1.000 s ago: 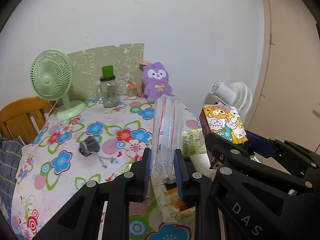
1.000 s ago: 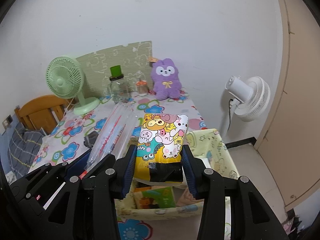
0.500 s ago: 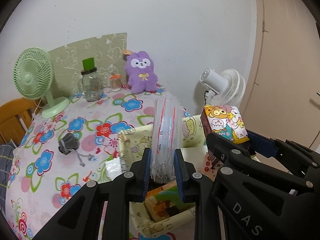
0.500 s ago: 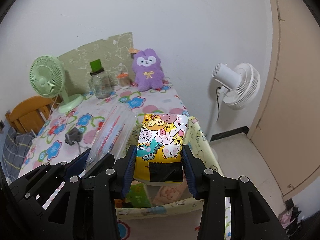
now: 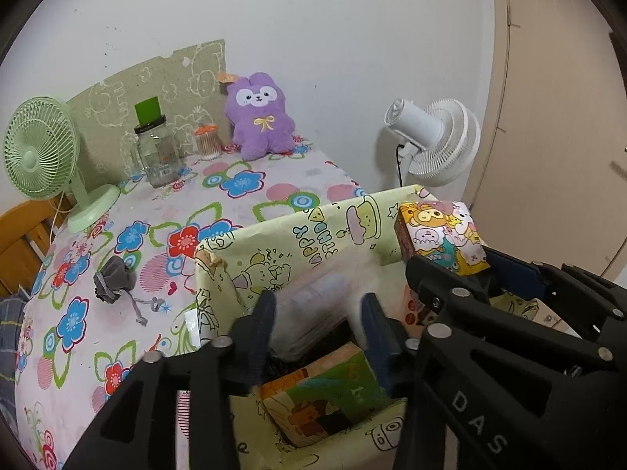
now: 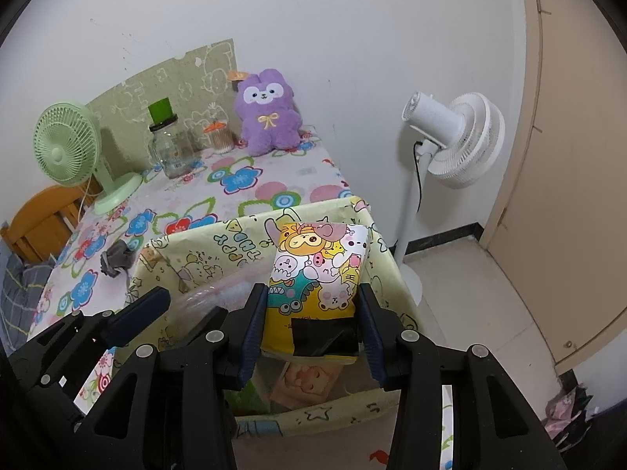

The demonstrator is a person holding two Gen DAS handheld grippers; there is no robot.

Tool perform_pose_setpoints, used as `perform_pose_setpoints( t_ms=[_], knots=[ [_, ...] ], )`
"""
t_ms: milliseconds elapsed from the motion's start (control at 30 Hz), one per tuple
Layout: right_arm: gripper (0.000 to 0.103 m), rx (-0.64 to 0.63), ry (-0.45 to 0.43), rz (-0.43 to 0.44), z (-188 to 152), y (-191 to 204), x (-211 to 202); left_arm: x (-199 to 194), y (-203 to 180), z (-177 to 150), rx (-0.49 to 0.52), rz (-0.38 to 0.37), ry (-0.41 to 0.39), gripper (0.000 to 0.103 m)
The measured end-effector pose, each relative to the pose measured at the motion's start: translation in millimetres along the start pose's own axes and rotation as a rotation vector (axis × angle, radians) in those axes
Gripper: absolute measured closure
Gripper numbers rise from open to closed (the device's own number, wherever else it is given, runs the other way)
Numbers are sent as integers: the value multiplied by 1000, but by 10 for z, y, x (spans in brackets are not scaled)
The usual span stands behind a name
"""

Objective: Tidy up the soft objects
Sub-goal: 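Open the left gripper over the box while the right gripper releases the yellow pack inside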

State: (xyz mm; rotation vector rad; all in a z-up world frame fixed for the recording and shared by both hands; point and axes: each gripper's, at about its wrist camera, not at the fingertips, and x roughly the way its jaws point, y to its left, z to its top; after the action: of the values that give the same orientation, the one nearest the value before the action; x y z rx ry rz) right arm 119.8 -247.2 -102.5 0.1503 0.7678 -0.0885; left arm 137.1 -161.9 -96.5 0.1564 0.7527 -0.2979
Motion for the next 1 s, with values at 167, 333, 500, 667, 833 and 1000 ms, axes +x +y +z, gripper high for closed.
perform_pose_setpoints(
  t_ms=[167,333,500,667,833,1000],
  knots=[
    [50,8,0,14,31,21,91,27,27,26,4,7,2,36],
    [31,-8,-9,-2,64,62,105,29,61,40,3,16,3,31],
    [17,-4,-17,20,74,91,41,-44,101,45,-5,-31,-6,19],
    [16,-6,-28,13,81,171,-57,-168,162,36,-11,-22,-28,12],
    [16,-12,-58,13,74,280,-209,-324,253,12,-14,-11,-57,8],
    [16,-25,-75,21,52,420,-333,-474,374,-32,-23,1,-79,7]
  ],
)
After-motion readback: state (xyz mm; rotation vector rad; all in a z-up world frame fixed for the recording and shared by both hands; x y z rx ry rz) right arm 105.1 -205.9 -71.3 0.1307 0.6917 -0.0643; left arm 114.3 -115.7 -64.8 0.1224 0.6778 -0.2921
